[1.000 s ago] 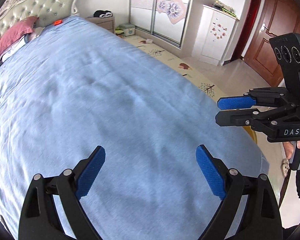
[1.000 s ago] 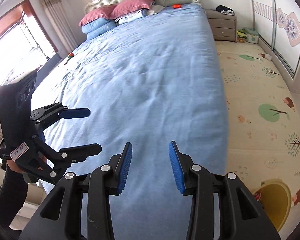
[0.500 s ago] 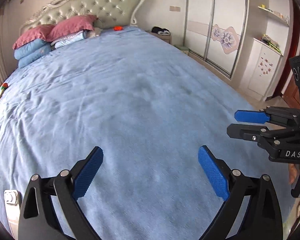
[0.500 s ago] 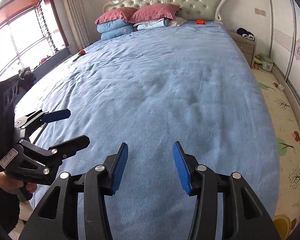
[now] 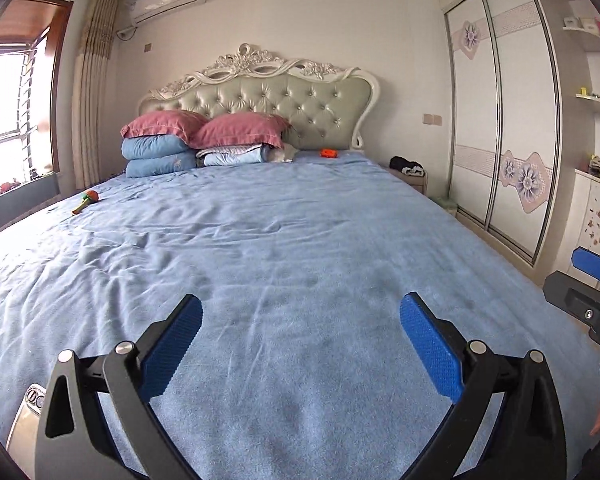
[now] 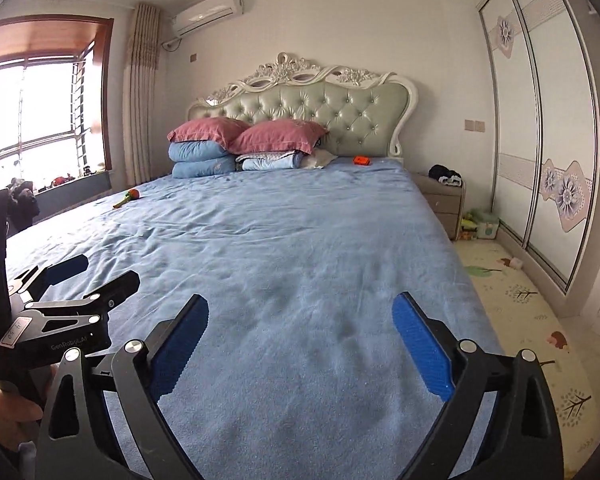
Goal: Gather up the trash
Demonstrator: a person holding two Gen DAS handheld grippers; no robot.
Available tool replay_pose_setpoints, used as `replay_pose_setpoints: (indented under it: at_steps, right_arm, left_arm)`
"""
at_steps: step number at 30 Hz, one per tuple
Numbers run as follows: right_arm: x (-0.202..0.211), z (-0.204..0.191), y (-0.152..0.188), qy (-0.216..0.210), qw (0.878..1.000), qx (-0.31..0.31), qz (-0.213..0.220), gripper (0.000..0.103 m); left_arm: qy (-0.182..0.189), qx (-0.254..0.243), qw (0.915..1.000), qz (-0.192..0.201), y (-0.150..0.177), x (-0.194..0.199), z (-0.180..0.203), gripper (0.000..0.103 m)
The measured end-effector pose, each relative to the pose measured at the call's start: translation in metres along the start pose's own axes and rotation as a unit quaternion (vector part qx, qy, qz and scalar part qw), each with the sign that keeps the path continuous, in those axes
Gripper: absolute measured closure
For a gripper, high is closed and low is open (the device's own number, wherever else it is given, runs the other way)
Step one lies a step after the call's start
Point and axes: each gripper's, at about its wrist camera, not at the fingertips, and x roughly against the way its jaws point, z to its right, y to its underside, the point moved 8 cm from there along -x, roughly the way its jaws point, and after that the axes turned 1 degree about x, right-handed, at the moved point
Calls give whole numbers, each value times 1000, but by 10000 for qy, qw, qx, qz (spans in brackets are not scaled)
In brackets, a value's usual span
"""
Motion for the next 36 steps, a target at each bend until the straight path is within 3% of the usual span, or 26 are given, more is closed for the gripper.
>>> replay_pose_setpoints:
  at_steps: [8, 14, 18, 36]
  right_arm:
    - [-13, -6, 18, -100, 9999, -6, -86, 9]
    - [-19, -1, 24, -76, 9996, -178, -221, 9]
    - [-19, 4, 27, -79, 9991, -337, -242, 9]
    - [-18, 2, 29, -40, 9991, -316, -274, 9]
  left_arm:
    - [-32, -137, 9999, 24, 7, -5, 6, 4]
    - [39, 193, 9996, -205, 17, -16, -7, 4]
    - [73, 399, 9991, -127, 17, -15, -16, 4]
    - [-103, 342, 9994, -20, 16, -13, -17, 4]
